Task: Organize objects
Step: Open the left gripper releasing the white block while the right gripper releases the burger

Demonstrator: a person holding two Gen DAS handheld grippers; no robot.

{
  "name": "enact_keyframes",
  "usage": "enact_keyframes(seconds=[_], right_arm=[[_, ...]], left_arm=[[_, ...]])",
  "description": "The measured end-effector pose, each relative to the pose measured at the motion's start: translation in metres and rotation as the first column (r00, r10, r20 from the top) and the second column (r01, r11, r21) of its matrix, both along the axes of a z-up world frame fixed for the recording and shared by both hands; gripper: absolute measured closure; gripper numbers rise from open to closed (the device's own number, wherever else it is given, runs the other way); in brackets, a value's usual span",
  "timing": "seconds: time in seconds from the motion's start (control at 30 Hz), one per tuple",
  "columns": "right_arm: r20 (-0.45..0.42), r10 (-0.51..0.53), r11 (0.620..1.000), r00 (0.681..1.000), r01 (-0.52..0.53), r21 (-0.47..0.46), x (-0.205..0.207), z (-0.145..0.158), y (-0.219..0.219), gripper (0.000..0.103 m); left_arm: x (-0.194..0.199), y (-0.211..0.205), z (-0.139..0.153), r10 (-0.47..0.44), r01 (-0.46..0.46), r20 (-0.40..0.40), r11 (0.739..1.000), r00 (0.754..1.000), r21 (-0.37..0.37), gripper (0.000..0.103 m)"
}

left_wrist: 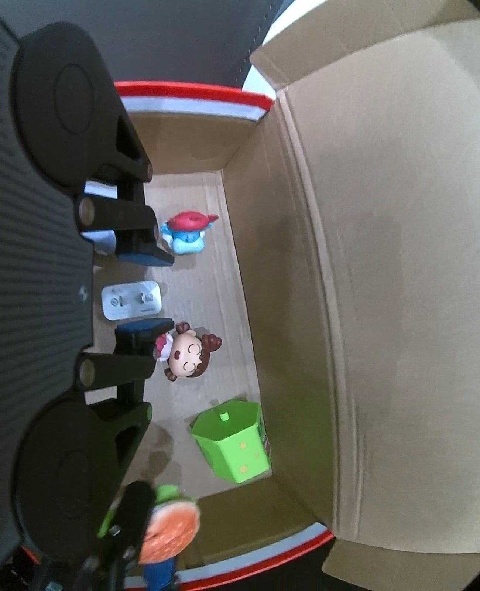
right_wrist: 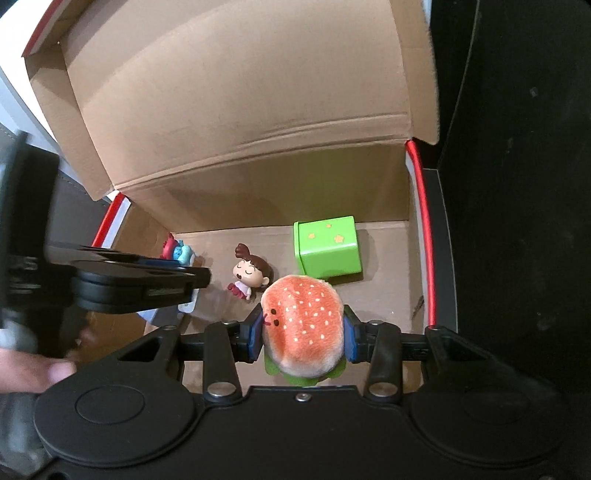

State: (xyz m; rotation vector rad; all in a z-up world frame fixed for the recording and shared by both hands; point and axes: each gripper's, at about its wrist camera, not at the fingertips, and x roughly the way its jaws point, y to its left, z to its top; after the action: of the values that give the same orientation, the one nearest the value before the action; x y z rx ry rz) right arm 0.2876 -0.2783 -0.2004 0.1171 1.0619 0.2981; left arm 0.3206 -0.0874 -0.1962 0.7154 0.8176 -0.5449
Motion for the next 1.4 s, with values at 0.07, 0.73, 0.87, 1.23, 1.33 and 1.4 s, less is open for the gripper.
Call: enact_keyframes(seconds=[0.07,0.73,0.87,1.23,1.33,1.4], right_arm=[[0.006,0.014,1.000,1.000,-0.014,0.007,0.003,-0.003,0.005,0.062],[0.006,0.041,0.990,0.999,-0.039,-0.134,0.027,-0.042,0.042,0.060],[-0.019,0.027,0.993,0.999,-0.029,-0.117,0.031,-0.044,0.040,0.057],[0.006,0.034,0.992,0.999,-0.033,-0.124,0.023,-0.025,0.042,0.035],[0.034,0.041,0.992,0.999,-0.037,-0.122,0.018,-0.011,0.041,0.027],[0.043,0.047,0.993,0.998,-0.043,-0.107,0.014,-0.001,0.041,0.021]], left_arm=[[-0.003,0.001,0.007,0.005,-0.005,0.002,1.000,1.000,-0.003,0.068],[-0.012,0.033,0.026,0.066,-0.066,-0.016,0.997,0.998,-0.029,0.024],[-0.012,0.040,0.031,0.090,-0.090,-0.003,0.995,0.996,-0.031,0.018],[-0.021,0.058,0.048,0.118,-0.117,0.015,0.991,0.993,-0.068,0.001],[-0.026,0.062,0.061,0.121,-0.118,0.039,0.989,0.992,-0.086,0.000],[-0.029,0.064,0.068,0.118,-0.114,0.042,0.989,0.992,-0.099,0.000]])
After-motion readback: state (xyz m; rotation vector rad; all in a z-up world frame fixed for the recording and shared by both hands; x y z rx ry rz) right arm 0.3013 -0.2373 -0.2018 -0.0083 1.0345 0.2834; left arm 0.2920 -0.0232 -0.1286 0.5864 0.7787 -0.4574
